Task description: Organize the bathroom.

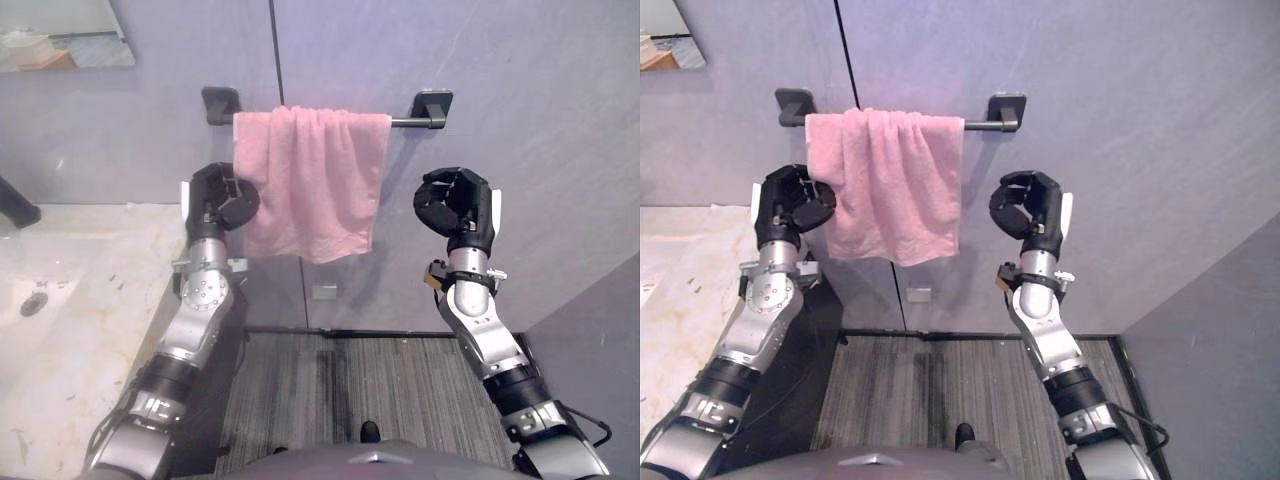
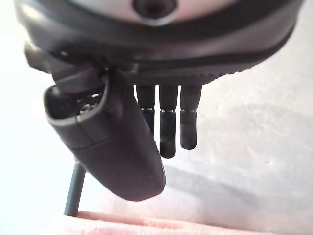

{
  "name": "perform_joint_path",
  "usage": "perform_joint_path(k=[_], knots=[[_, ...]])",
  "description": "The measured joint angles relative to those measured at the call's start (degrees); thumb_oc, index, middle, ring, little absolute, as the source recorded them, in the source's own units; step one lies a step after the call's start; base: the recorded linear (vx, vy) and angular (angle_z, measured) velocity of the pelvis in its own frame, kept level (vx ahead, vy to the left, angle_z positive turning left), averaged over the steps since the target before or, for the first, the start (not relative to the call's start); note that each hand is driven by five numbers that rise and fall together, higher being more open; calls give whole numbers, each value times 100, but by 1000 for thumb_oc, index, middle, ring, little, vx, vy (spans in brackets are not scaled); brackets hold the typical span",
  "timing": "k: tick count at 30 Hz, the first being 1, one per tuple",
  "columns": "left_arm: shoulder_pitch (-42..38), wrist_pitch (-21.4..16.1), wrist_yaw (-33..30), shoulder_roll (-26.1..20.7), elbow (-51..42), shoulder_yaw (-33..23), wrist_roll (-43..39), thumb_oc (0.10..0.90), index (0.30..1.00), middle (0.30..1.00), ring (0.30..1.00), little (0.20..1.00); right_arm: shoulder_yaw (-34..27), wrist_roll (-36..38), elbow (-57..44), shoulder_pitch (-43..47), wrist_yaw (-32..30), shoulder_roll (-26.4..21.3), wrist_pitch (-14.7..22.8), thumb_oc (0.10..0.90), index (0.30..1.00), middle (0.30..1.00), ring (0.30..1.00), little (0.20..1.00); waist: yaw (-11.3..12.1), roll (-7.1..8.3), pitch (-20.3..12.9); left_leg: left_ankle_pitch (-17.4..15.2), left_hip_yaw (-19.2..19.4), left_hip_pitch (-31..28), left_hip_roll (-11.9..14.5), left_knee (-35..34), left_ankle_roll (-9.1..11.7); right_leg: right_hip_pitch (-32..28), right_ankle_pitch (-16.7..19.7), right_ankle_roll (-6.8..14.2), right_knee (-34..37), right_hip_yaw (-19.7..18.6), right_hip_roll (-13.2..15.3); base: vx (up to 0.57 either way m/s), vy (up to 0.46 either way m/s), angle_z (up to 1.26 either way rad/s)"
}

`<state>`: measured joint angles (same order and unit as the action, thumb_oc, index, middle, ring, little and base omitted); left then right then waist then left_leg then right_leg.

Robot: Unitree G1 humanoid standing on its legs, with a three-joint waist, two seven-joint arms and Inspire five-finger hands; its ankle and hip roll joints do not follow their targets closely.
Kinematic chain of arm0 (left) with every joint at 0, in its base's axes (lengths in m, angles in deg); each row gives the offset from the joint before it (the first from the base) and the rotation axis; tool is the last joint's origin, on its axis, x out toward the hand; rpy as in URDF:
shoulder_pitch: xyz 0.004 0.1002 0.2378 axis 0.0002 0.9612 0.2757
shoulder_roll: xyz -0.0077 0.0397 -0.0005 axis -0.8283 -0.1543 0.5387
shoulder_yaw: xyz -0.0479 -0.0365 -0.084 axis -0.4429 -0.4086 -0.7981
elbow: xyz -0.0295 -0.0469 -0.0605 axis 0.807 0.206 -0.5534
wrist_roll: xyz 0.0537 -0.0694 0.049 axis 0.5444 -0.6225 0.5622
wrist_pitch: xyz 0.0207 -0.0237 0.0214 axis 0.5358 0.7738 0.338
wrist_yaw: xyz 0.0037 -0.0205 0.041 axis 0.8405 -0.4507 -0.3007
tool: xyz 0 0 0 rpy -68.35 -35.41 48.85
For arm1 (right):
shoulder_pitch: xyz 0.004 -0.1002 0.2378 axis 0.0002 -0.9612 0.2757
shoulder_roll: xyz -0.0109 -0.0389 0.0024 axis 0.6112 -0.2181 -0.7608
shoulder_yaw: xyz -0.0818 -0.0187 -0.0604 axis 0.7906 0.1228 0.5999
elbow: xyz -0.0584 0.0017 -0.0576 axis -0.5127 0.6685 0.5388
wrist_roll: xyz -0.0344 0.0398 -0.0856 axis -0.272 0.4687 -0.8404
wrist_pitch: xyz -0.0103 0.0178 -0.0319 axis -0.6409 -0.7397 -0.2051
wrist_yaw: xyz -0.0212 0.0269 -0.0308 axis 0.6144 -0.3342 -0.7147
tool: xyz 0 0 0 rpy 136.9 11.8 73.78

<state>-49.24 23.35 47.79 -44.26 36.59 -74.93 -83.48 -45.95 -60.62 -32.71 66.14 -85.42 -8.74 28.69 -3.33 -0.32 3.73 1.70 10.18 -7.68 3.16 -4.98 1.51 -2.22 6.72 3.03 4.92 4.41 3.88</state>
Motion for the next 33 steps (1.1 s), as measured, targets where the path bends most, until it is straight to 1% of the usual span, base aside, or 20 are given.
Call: perform_joint_path(k=[3,6,9,11,12,14,15,17,18,19,22,26,29,32,33], knots=[[-1,0,5,0,0,-88,0,417,326,326,326,326,9,-174,-15,63,153,-104,-10,800,900,900,900,900,-16,-1,0,0,0,1,0,0,0,2,-1,-1,0,-1,-1,0,0,0],[-4,0,3,0,0,-92,0,422,333,333,333,333,9,-173,-142,90,228,-133,-51,800,900,900,900,900,-8,-4,-2,0,0,2,3,-1,0,2,-3,-4,0,0,-3,0,0,0],[-5,0,6,0,1,-92,0,420,331,331,331,331,62,-167,-249,121,498,-211,-135,800,900,900,900,900,-7,-4,-2,0,0,2,3,0,0,2,-3,-4,0,0,-3,0,0,0],[-5,0,6,0,1,-92,0,416,324,324,324,324,128,-146,-265,180,716,-303,-249,800,900,900,900,900,0,-4,-2,0,-2,2,3,0,0,1,-3,-5,0,2,-3,0,0,0],[-5,0,14,0,1,-92,0,416,324,324,324,324,138,-98,-265,254,926,-316,-368,800,900,900,900,900,-3,-4,-2,0,-4,3,5,-1,0,1,-3,-4,0,4,-3,0,0,0],[-5,0,76,0,0,-92,1,411,316,316,316,316,148,-17,-265,317,1158,-320,-468,800,900,900,900,900,1,-4,-2,0,-13,5,6,-1,1,-1,-4,-6,0,12,-5,0,0,0],[-5,0,98,0,1,-92,0,400,300,300,300,300,174,116,-265,344,1326,-321,-519,800,900,900,900,900,6,-4,-3,0,-23,6,8,-1,1,-3,-6,-9,0,22,-6,3,-20,4],[-16,0,122,0,0,-92,0,400,300,300,300,300,206,197,-264,375,1513,-343,-654,800,900,900,900,900,7,-4,-3,1,-37,6,8,1,1,-10,-7,-11,0,34,-6,0,-14,4],[-35,0,145,0,0,-92,0,402,302,302,302,302,268,373,-262,428,1648,-391,-775,800,900,900,900,900,10,-4,-3,1,-41,6,8,2,1,-11,-7,-11,0,37,-5,0,0,0],[-39,0,162,0,1,-92,0,411,316,316,316,316,305,393,-262,454,1710,-423,-833,800,900,900,900,900,11,-4,-3,1,-43,6,8,2,1,-13,-7,-11,0,39,-5,0,0,0],[-42,1,199,1,11,-90,0,408,312,312,312,312,427,587,-208,610,1912,-461,-1007,800,900,900,900,900,6,-3,-3,1,-66,6,11,3,2,-24,-7,-12,1,67,-6,-2,-12,3],[-45,1,213,1,11,-88,0,409,314,314,314,314,460,712,-175,685,2045,-461,-1097,800,900,900,900,900,16,-3,-3,2,-100,2,14,4,3,-43,-8,-12,1,99,-7,-1,-9,5],[-88,1,234,1,60,-84,0,406,309,309,309,309,592,769,-21,936,2151,-460,-1147,800,900,900,900,900,20,-1,-4,4,-120,-5,15,4,6,-63,-9,-14,1,127,-6,-3,-9,2],[-134,1,233,1,170,-83,0,405,307,307,307,307,651,769,70,1057,2124,-477,-1242,800,900,900,900,900,21,2,-6,4,-126,-34,23,1,5,-101,-17,-25,2,144,-8,-2,-6,1],[-222,2,236,2,291,-66,0,405,307,307,307,307,682,767,205,1224,2080,-479,-1314,469,404,404,404,404,18,7,-9,2,-130,-33,32,0,4,-99,-28,-38,2,148,-15,0,0,0]])
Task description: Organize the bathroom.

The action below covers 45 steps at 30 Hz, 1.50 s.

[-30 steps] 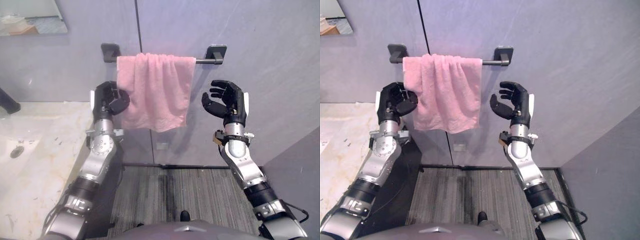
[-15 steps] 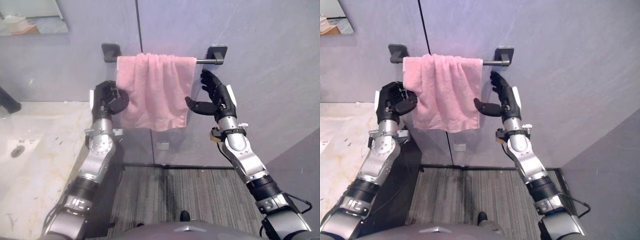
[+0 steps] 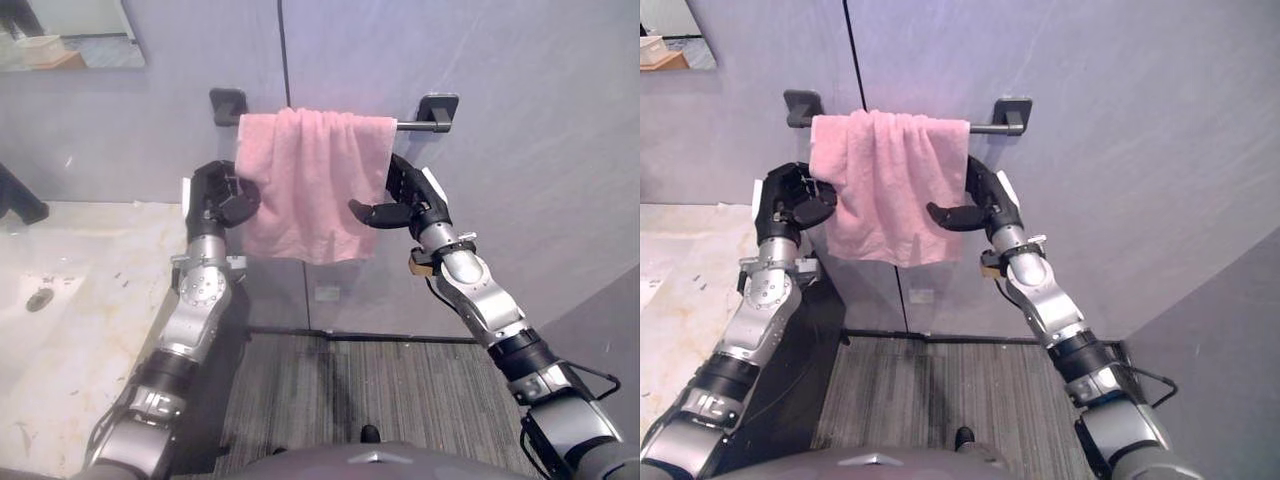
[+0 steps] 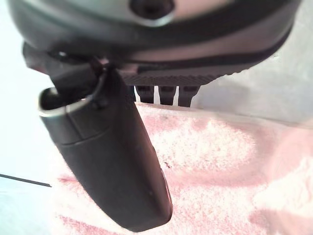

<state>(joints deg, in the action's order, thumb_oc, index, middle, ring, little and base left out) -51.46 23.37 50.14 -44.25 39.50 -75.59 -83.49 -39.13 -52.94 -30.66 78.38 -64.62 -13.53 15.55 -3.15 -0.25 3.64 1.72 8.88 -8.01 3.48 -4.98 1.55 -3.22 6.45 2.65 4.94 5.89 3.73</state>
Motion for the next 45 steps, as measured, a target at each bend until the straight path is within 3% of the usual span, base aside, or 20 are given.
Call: perform_joint_path(k=[1,12,21,28,42,43,44,45], knots=[[-40,0,4,0,44,9,0,403,305,305,305,305,4,0,67,54,-32,0,-3,400,300,300,300,300,2,2,-1,-1,-6,2,5,-2,-2,0,-1,-1,0,5,-3,2,-9,4],[-57,-1,14,1,57,14,0,400,300,300,300,300,-2,0,94,-26,-420,18,34,400,300,300,300,300,-9,6,-4,19,-41,28,12,4,29,16,-3,-7,-1,17,-14,0,0,1],[-51,-13,-201,5,55,14,4,400,300,300,300,300,-401,9,70,-420,-804,279,585,400,300,300,300,300,-25,12,-8,12,-16,21,11,2,20,20,-3,-7,-1,-2,-15,0,0,0],[1,-116,-578,108,55,13,32,400,300,300,300,300,-637,-34,39,-752,-1663,615,990,400,300,300,300,300,-31,13,-8,-9,61,-8,8,-1,15,28,-4,-5,-1,-81,-17,3,8,-5],[2,-124,-680,197,56,36,231,400,300,300,300,300,-613,-43,37,-753,-1932,710,1008,400,300,300,300,300,-19,13,-8,-28,98,-31,8,2,23,21,-3,-5,-1,-123,-21,1,2,-1],[2,-124,-685,197,56,35,231,400,300,300,300,300,-612,-47,37,-753,-1926,710,1008,433,349,349,349,349,-18,13,-8,-27,98,-33,8,2,23,19,-3,-5,-1,-122,-22,0,0,0],[2,-124,-688,197,56,35,231,400,300,300,300,300,-612,-47,37,-753,-1925,710,1008,540,509,509,509,509,-18,13,-8,-27,98,-33,8,2,23,19,-3,-5,-1,-122,-22,0,0,0],[2,-124,-692,197,56,35,231,502,453,453,453,453,-612,-47,37,-753,-1921,710,1007,800,900,900,900,900,-18,13,-8,-28,98,-33,8,1,23,18,-3,-5,-1,-122,-21,0,0,0]])
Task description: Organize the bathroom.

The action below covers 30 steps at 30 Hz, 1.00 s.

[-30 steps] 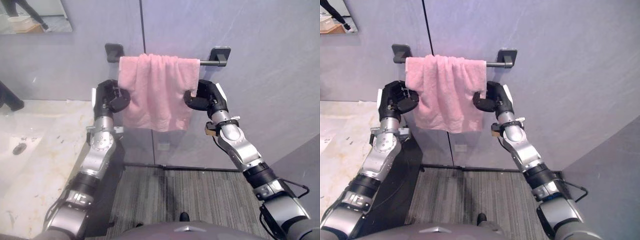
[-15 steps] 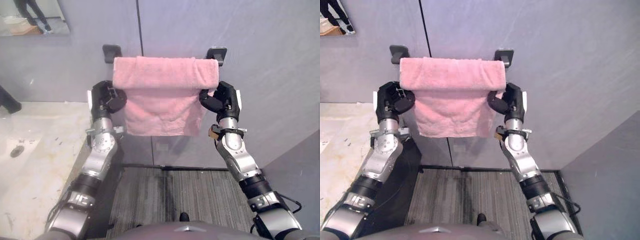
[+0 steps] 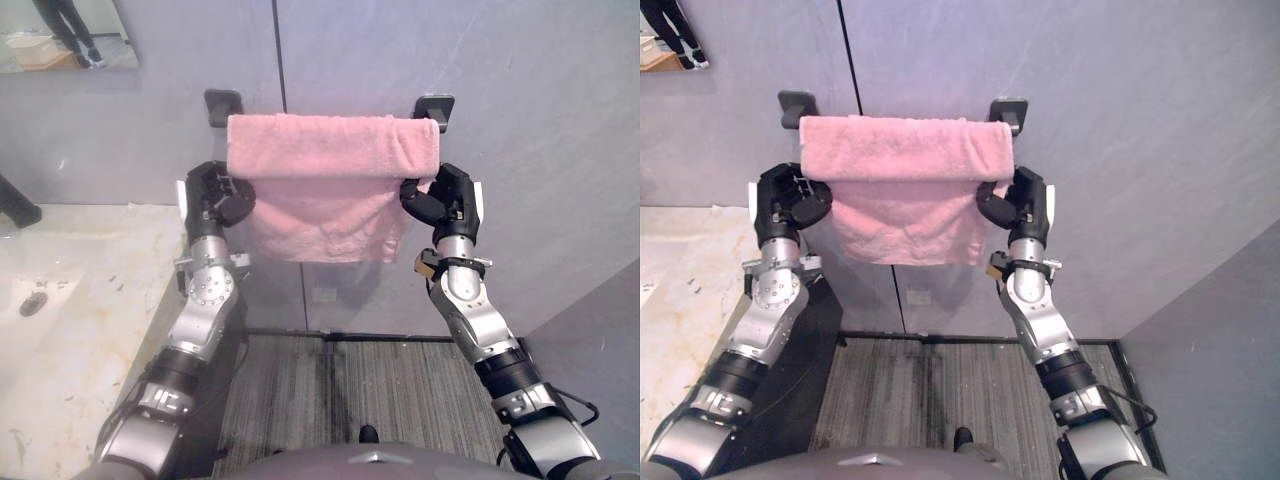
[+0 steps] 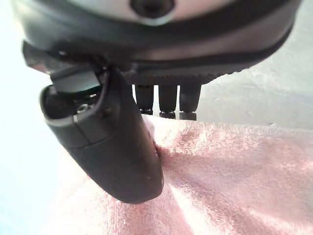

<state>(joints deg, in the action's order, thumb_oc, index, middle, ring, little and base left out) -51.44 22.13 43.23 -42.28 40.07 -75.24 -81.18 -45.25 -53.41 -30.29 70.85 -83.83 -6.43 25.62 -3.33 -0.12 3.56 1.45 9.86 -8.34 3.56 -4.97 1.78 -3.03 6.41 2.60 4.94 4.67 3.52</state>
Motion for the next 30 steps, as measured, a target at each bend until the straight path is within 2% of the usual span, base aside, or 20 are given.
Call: perform_joint_path(k=[1,2,7,11,16,20,25,30], knots=[[0,0,-2,0,0,0,0,582,573,573,573,573,0,0,0,0,3,0,-2,800,900,900,900,900,0,0,0,0,0,0,0,0,0,0,0,0,0,0,0,0,0,0],[0,1,-12,0,0,0,1,800,900,900,900,900,0,3,0,-1,5,-1,-5,800,900,900,900,900,-2,0,0,0,0,1,0,0,1,2,0,0,0,0,0,0,0,0],[33,5,-10,-2,2,0,-7,800,900,900,900,900,-46,-15,0,-66,-26,-12,-6,800,900,900,900,900,-3,0,0,-1,0,2,0,0,1,3,0,0,0,0,0,0,0,0],[203,20,240,-4,2,-3,-10,800,900,900,900,900,-112,-263,-6,-269,-174,-22,-3,800,900,900,900,900,-11,0,0,-3,3,2,-1,0,-1,7,0,0,0,-5,0,0,0,0],[549,83,549,-27,-19,-16,-8,800,900,900,900,900,-271,-940,-111,-673,-280,-137,4,800,900,900,900,900,-5,-4,-1,-19,31,11,0,-16,-6,30,-5,2,0,-29,0,-18,-2,-3],[1364,151,888,-34,-437,-256,-8,800,900,900,900,900,-550,-1237,-434,-1528,-282,-210,250,800,900,900,900,900,-11,-18,-6,-35,65,29,2,-16,-6,64,-11,1,0,-53,-5,-53,-20,-4],[2005,389,1149,-21,-416,-422,-42,800,900,900,900,900,-690,-1245,-373,-2208,-209,-168,226,800,900,900,900,900,-16,-54,-17,-50,88,67,3,-14,-31,113,-11,3,1,-79,-9,-95,-35,-2],[2589,554,1618,-18,-178,-394,-317,800,900,900,900,900,-685,-1217,353,-2785,58,-7,88,800,900,900,900,900,-18,-102,-40,-59,102,95,8,-15,-45,153,-22,23,1,-94,-15,-106,-70,-2]])
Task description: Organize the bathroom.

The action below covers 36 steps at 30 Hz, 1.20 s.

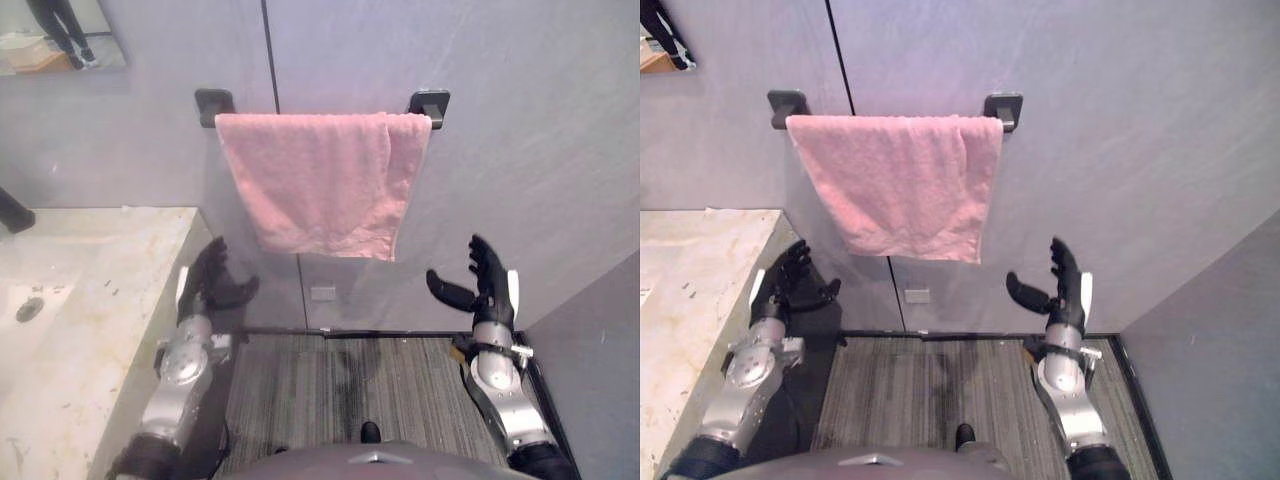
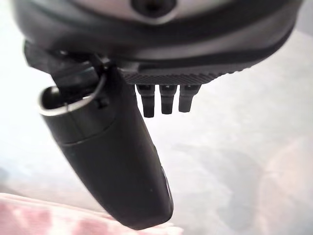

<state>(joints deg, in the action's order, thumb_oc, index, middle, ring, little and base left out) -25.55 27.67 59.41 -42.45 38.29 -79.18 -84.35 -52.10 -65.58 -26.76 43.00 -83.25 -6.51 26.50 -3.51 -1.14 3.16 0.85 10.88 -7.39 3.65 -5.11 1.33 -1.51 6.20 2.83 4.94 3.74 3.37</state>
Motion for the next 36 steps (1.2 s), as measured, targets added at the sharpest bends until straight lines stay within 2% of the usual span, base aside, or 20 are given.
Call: perform_joint_path(k=[6,10,13,16,18,19,20,21,23,25,26,27,28,29,30,31,33,34,35,36], knots=[[347,-16,500,179,1427,72,-793,800,900,900,900,900,138,105,704,-366,227,2,-129,800,900,900,900,900,-50,-93,-25,-7,74,23,17,2,-7,72,-10,-12,0,-80,-25,-91,-89,-9],[405,-55,798,548,3243,104,-848,800,900,900,900,900,483,135,1728,-313,819,66,-238,800,900,900,900,900,-111,-139,-24,-20,132,158,53,11,11,257,-8,-39,0,-93,-59,-162,-53,-6],[200,-42,912,849,4783,29,-946,800,900,900,900,900,857,159,3136,34,1154,158,-307,800,900,900,900,900,42,-251,66,127,68,357,29,22,34,457,66,-35,0,-78,-37,-445,15,3],[-121,263,884,1020,5628,-86,-1047,800,900,900,900,900,1074,299,3692,372,1405,192,-562,800,900,900,900,900,196,-395,271,249,-14,627,-21,102,79,674,140,-89,1,-54,22,-350,42,10],[-405,527,843,1028,6262,-248,-1044,800,900,900,900,900,1034,641,4219,807,1610,380,-742,800,900,900,900,900,219,-64,463,450,-517,920,-303,710,326,725,228,-195,3,-97,393,-390,147,-14],[-393,712,841,1067,6432,-313,-1048,800,900,900,900,900,1032,795,4306,903,1708,427,-738,800,900,900,900,900,226,87,515,-41,-882,1116,-496,1721,277,720,279,-213,2,-91,567,-389,215,-38],[-374,811,864,1099,6494,-286,-1053,800,900,900,900,900,1019,888,4391,915,1775,391,-726,800,900,900,900,900,225,83,513,-302,-1146,1117,-577,2134,278,706,365,-178,-10,-108,578,-448,254,-49],[-308,941,913,1187,6541,-227,-1070,800,900,900,900,900,1015,1023,4405,948,1907,357,-733,800,900,900,900,900,171,-62,429,-678,-1533,981,-641,2322,179,716,405,-116,-32,-191,523,-326,168,-30],[-352,989,875,1198,6556,183,-1046,800,900,900,900,900,966,1053,4521,1003,1986,351,-766,800,900,900,900,900,-3,-207,353,-1049,-1619,865,-622,1828,79,959,574,6,-41,-205,440,-473,208,-15],[-421,1031,866,1128,6553,366,-1039,800,900,900,900,900,869,1044,4557,1056,1992,369,-773,800,900,900,900,900,-9,-187,374,-1028,-1587,729,-673,1215,-62,1175,747,118,-55,-291,490,-398,139,-4],[-509,1043,887,891,6445,539,-1048,800,900,900,900,900,782,1060,4642,1065,1974,485,-791,800,900,900,900,900,-74,127,568,-725,-1589,721,-954,992,-221,1229,807,261,-73,-318,780,-373,69,27],[-560,981,922,784,6304,575,-1046,800,900,900,900,900,662,1218,4648,1017,1968,586,-795,800,900,900,900,900,-16,281,638,-586,-1610,719,-1123,896,-391,1261,651,368,-78,-380,940,-329,61,28],[-560,981,922,784,6304,575,-1046,800,900,900,900,900,662,1218,4648,1017,1968,586,-795,800,900,900,900,900,-16,281,638,-586,-1610,719,-1123,896,-391,1261,651,368,-78,-380,940,-428,67,2],[-582,925,940,749,6206,601,-1039,800,900,900,900,900,586,1279,4654,1024,1941,656,-790,800,900,900,900,900,27,345,647,-459,-1586,829,-1237,927,-506,1329,284,512,-104,-397,1043,-374,59,16],[-703,926,937,692,6104,806,-1030,800,900,900,900,900,569,1276,4710,1084,1946,649,-790,800,900,900,900,900,-11,336,642,-317,-1565,1098,-1335,1197,-617,1428,-248,787,-189,-286,1175,-533,85,13],[-709,893,947,645,5932,843,-1026,800,900,900,900,900,522,1275,4775,1130,1950,655,-797,800,900,900,900,900,35,299,655,-240,-1510,1157,-1299,1177,-701,1538,-585,893,-304,-134,1216,-506,76,0],[-618,801,1026,641,5712,537,-1014,800,900,900,900,900,558,1266,4864,1328,1967,681,-895,800,900,900,900,900,269,115,730,15,-1207,1104,-1025,915,-779,1771,-460,737,-1017,344,964,-459,50,-74],[-620,814,1065,656,5811,440,-909,800,900,900,900,900,597,1262,4887,1483,2028,673,-904,800,900,900,900,900,293,-95,702,143,-1136,1056,-785,732,-832,1954,-641,527,-2593,271,621,-257,19,-70],[-620,814,1065,656,5811,440,-909,800,900,900,900,900,597,1262,4887,1483,2028,673,-904,800,900,900,900,900,293,-95,702,143,-1136,1056,-785,732,-832,1954,-641,527,-2593,271,621,-370,6,-38],[-680,843,1076,618,5919,437,-822,800,900,900,900,900,641,1262,4915,1508,2067,679,-927,800,900,900,900,900,290,-157,700,255,-1165,1029,-746,577,-814,1812,-849,292,-3268,175,443,-455,-43,-14]])
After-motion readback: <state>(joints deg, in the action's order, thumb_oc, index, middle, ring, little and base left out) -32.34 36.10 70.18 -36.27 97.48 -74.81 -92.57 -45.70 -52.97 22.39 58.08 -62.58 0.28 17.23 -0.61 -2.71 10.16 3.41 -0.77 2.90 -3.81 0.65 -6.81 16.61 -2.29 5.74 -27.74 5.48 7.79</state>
